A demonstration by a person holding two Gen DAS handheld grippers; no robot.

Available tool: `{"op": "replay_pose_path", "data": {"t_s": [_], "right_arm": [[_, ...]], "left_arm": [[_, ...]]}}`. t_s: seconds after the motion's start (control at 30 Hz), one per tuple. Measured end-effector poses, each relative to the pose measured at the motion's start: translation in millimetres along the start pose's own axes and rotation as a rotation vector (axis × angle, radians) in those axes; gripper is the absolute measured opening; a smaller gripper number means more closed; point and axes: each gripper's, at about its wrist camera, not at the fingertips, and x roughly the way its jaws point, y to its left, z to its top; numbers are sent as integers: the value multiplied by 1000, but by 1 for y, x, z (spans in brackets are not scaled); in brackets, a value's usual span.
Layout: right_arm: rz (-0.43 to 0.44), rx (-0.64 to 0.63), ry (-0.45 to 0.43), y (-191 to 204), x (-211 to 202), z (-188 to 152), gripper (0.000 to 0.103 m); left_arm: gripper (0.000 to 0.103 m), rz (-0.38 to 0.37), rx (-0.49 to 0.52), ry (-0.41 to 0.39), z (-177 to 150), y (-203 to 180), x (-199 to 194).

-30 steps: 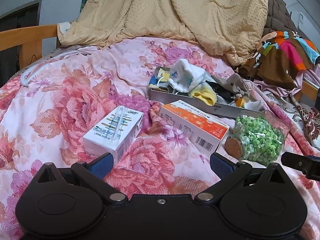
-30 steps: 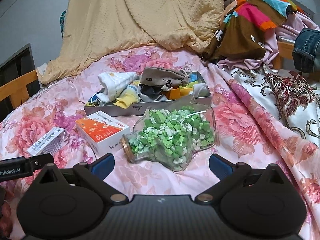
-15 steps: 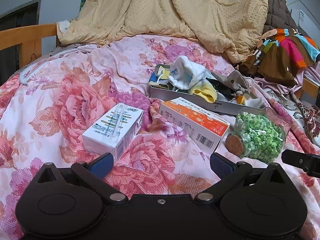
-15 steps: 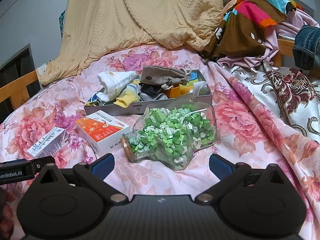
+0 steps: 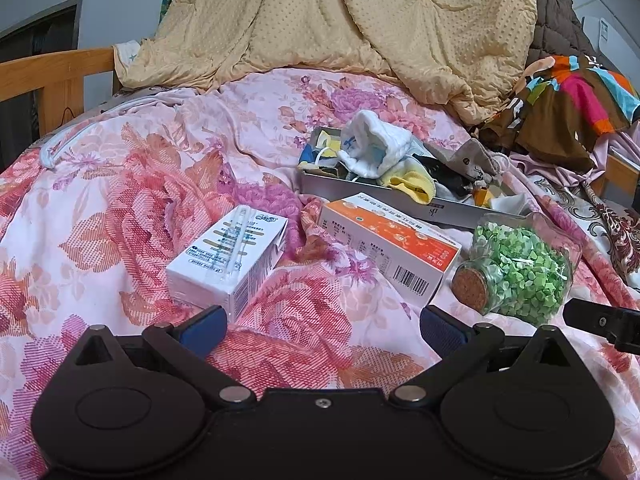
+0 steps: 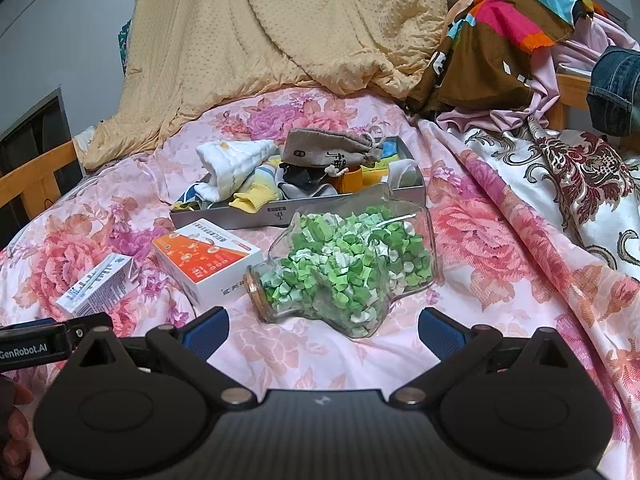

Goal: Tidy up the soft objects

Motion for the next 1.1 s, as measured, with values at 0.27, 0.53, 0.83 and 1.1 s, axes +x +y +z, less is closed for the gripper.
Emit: {"op": "replay_pose_path", "data": {"t_s": [0.27,0.53,0.83,1.1], "right_arm": [[2,-1,3,0,1,-1,103],[3,-1,4,0,2,-1,103],[3,0,5,1,2,-1,103],[4,-2,8,2,3,-3,103]], "left_arm": [[102,0,2,0,0,0,0],[102,1,11,-3,0,-1,-1],[102,5,15,-3,0,-2,-1],[102,13,45,-22,0,-5,-6]]}}
